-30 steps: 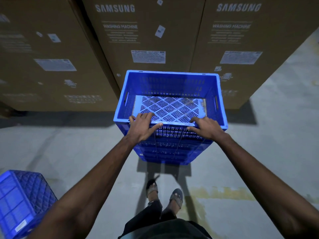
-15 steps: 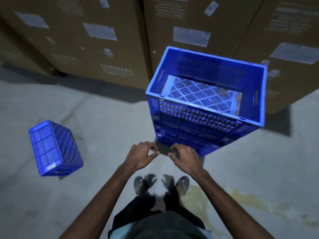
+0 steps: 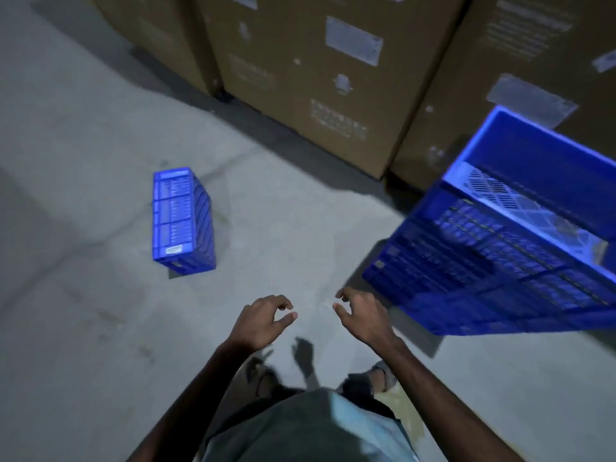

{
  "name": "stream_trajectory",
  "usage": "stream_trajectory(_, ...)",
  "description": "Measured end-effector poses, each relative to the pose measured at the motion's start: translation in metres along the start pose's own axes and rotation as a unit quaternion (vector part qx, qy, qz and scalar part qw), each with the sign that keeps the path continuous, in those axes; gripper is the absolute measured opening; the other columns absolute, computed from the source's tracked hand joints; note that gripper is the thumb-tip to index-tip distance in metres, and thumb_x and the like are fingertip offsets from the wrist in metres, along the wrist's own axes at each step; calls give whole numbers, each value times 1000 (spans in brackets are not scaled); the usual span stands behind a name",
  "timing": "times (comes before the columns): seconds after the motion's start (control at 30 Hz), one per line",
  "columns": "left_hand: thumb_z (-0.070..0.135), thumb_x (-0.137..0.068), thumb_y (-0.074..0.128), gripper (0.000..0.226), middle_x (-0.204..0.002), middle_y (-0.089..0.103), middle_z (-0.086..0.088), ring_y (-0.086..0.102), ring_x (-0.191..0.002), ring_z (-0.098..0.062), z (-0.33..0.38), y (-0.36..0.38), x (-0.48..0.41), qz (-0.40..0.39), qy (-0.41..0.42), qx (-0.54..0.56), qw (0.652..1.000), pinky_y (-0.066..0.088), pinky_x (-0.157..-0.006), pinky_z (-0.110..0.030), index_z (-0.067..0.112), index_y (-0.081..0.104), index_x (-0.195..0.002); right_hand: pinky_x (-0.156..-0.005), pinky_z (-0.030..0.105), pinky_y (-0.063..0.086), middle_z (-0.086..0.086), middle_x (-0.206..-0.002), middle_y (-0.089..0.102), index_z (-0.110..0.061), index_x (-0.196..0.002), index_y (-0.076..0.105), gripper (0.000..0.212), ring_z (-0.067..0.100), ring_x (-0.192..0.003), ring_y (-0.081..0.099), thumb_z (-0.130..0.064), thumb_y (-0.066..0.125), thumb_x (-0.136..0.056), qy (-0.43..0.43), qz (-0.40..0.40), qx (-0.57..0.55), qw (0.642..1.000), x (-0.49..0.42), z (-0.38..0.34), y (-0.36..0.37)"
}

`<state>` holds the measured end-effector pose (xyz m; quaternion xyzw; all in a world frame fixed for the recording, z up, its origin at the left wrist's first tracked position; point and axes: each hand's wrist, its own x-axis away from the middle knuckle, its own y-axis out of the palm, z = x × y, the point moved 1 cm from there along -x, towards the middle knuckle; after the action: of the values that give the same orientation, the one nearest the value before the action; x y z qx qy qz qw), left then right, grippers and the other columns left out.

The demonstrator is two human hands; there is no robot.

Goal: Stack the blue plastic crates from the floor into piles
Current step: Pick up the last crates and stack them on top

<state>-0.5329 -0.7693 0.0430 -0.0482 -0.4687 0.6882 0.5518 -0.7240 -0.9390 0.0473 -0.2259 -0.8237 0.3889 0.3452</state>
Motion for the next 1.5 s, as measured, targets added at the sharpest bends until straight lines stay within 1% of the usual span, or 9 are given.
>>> stream_trajectory(0.27,75,-78,42,53,-108,69,17,63,-103,-10,-171,-88,56,57,-83,60,993,49,-96,-39,36,65,-106,-83,32,47,-9,-117,69,-33,-118,59,31,15,-108,63,-51,55,-94,-67,-79,30,994,-43,-200,97)
stream_trajectory(0.43,72,-80,48,42,-101,70,18,65,-100,-9,-250,-123,74,122,-131,118,977,52,-90,-38,38,64,-99,-83,31,48,-11,-115,69,-36,-116,59,31,14,-106,64,-53,56,-91,-122,-112,37,986,-73,-300,132)
stream_trajectory(0.57,69,-78,49,38,-99,72,14,67,-95,-10,-299,-163,75,125,-167,166,964,54,-88,-39,39,65,-94,-82,32,50,-10,-111,71,-35,-112,60,31,17,-102,66,-53,57,-88,-148,-139,39,978,-113,-370,158)
stream_trajectory(0.73,62,-81,56,35,-92,75,11,69,-90,-10,-365,-227,57,161,-163,217,949,54,-84,-38,32,68,-95,-82,32,53,-12,-108,70,-34,-111,62,27,15,-101,66,-51,60,-89,-168,-150,29,974,-181,-453,194)
stream_trajectory(0.83,46,-94,64,16,-92,74,14,69,-88,-5,-421,-276,35,164,-139,209,954,54,-82,-41,31,68,-95,-81,32,53,-11,-107,71,-32,-111,63,28,14,-100,67,-50,61,-90,-161,-138,5,977,-227,-510,215)
stream_trajectory(1.03,75,-81,48,55,-101,72,12,67,-89,-8,-512,-412,-8,168,-172,180,954,55,-84,-37,30,70,-103,-81,32,48,-8,-109,71,-27,-111,63,27,18,-108,64,-45,59,-92,-155,-148,1,977,-312,-636,239)
stream_trajectory(1.23,57,-92,60,40,-104,73,8,64,-87,-8,-588,-513,-42,180,-170,173,953,48,-79,-18,22,72,-106,-73,31,45,-5,-102,70,-29,-108,63,26,20,-102,64,-47,61,-91,-172,-160,10,972,-385,-744,253)
stream_trajectory(1.33,66,-85,54,45,-98,75,10,68,-95,-6,-641,-541,-67,174,-147,195,954,55,-86,-37,27,72,-100,-73,31,47,-5,-100,71,-30,-107,62,30,20,-101,65,-53,59,-88,-151,-149,4,977,-426,-784,264)
stream_trajectory(1.5,63,-78,58,42,-90,76,12,69,-89,-11,-711,-616,-117,132,-139,172,966,54,-83,-31,28,74,-93,-78,33,49,-2,-104,73,-27,-106,65,28,23,-105,66,-50,61,-91,-72,-101,-16,992,-493,-841,284)
